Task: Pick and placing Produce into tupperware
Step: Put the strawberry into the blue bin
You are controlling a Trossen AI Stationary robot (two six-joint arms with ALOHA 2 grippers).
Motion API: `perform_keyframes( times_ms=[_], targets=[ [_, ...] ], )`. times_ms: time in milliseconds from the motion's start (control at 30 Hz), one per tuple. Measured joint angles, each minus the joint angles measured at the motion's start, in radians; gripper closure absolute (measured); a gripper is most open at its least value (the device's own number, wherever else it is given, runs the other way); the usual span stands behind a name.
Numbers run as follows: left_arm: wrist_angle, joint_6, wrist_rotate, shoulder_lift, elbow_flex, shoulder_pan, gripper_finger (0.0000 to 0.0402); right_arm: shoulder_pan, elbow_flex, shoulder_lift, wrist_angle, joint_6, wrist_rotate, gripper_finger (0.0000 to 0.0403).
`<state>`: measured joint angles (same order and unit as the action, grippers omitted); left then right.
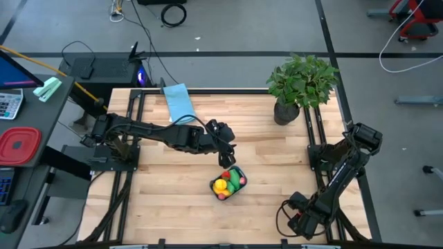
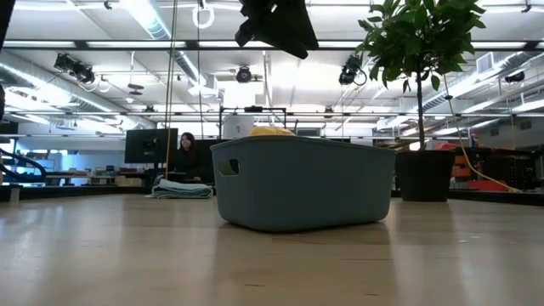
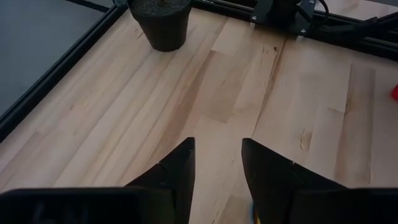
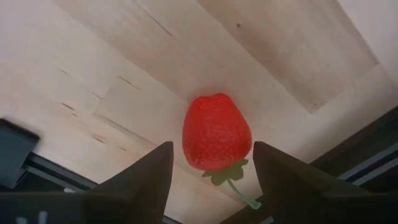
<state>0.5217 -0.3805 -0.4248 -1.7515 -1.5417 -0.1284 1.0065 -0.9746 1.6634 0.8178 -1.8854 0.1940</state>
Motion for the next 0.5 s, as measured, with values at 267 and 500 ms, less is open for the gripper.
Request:
perform_keyframes(
  times_ms=[267,500],
  targets=[
    [0.000,-0.001,0.000,0.000,0.000,0.000,0.0260,0.005,0.049,0.000,-0.069,-0.019,-0.022,0.0171],
    [-0.001,0.000,0.000,0.000,0.000,0.000,0.0262,0.005,0.085,0.000,-0.132,-0.024,-0.018,0.0176]
  ],
)
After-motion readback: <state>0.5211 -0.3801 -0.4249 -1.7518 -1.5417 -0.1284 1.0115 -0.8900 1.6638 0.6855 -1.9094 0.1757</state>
